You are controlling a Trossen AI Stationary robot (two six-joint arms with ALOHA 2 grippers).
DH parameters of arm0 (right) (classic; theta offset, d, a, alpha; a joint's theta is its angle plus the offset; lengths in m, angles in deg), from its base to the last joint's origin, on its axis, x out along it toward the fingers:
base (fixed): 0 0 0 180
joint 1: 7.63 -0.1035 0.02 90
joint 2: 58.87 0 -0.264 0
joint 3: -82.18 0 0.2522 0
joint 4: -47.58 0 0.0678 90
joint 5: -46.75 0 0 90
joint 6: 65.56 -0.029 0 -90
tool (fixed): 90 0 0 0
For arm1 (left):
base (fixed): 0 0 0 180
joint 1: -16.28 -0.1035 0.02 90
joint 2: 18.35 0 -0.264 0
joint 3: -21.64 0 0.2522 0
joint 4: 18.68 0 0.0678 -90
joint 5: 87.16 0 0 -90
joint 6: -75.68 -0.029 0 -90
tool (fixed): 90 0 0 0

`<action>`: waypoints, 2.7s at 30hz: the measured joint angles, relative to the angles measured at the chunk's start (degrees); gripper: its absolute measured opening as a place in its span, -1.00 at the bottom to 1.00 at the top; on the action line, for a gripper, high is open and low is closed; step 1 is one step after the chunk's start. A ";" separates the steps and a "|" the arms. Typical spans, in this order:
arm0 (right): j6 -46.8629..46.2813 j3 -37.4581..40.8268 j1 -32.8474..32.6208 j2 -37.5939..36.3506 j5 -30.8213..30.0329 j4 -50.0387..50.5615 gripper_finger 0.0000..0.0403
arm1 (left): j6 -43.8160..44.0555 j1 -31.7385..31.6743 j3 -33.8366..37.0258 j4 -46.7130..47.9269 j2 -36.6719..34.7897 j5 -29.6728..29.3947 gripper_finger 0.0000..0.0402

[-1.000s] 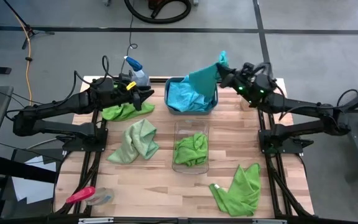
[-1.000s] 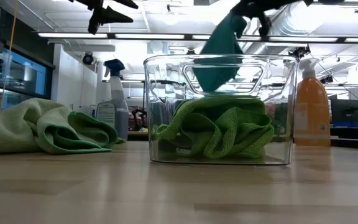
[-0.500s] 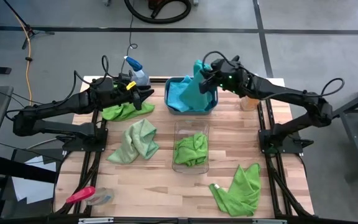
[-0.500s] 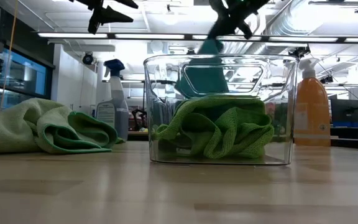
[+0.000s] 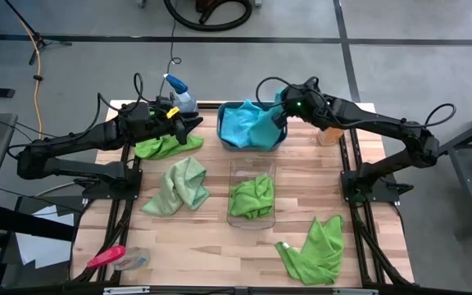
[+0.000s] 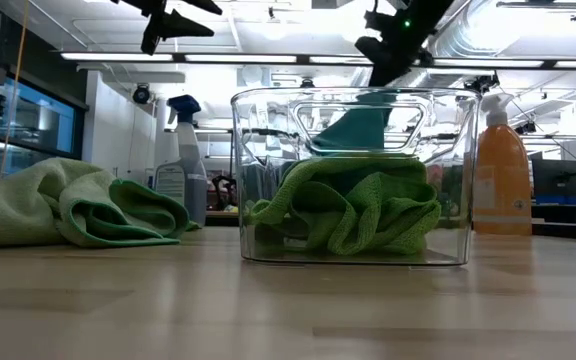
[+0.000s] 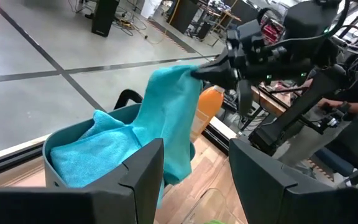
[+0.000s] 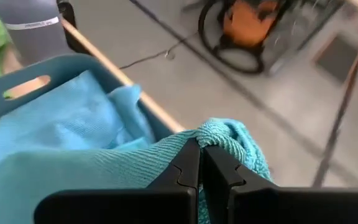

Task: Sort microfiber towel by color & place in baskets
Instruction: Put the blue microfiber towel into the blue bin

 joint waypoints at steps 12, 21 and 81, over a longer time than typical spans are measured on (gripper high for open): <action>7.15 -6.53 3.23 -0.13 -2.46 -3.39 -1.00 | 0.00 0.00 0.00 0.00 0.00 0.00 -0.15; -0.98 -6.36 -1.99 4.40 3.68 1.31 -1.00 | 0.00 0.00 0.00 0.04 0.00 -0.14 -0.15; -9.99 -6.36 8.39 29.19 32.06 2.06 0.20 | 4.46 0.04 0.00 -2.40 -0.02 1.14 -0.15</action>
